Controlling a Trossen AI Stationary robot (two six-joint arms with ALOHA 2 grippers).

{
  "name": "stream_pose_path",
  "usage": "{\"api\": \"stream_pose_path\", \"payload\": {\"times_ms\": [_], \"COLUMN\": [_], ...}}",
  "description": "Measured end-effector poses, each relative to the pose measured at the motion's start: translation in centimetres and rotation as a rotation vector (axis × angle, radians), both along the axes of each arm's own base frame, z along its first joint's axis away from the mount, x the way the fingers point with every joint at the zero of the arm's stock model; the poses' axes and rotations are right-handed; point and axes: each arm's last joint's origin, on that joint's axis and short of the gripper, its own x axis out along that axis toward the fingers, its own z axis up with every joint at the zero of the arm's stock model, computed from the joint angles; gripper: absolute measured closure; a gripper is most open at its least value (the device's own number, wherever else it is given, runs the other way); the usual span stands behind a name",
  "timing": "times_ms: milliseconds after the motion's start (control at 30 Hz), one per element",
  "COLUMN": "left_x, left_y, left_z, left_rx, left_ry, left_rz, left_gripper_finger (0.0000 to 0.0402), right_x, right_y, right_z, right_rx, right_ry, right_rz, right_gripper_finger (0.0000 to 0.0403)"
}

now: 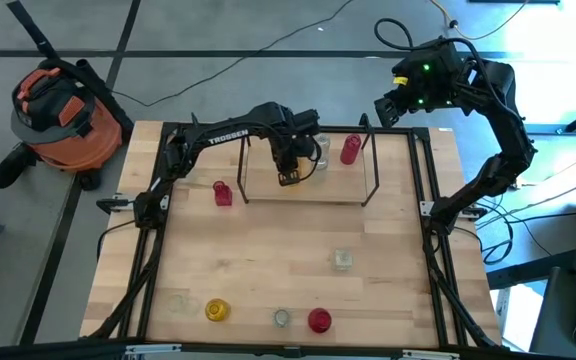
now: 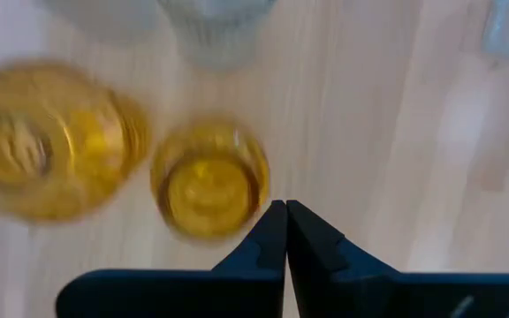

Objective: Sort vases onto shelf
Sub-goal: Put the yellow vase on the shelf aligned with the other yellow vase

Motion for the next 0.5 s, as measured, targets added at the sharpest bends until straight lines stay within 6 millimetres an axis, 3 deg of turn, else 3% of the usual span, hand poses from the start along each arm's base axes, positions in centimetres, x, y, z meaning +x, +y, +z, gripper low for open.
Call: {"api": "stream_pose_path", "payload": {"times_ms": [133,500], "left_x": [-0.84,0.06], "left_y": [-0.06,0.42], "left_z": [0.05,0.03], "left_rx": [0.051,0.106], "left_ry": [0.093,0.012], "left_rz": [0.007,-0.004], "left_gripper_finger": [0.0401,0.0401], "right_x": [0.01,0.01], "right_y": [-0.01,-0.01], "right_z": [0.0,-0.01], "right_rx": [-0.001,0.002], "right_ry": [0.001,-0.002], "right_rz": [-0.001,-0.004], "right_gripper_finger": [0.0292,0.0292]}}
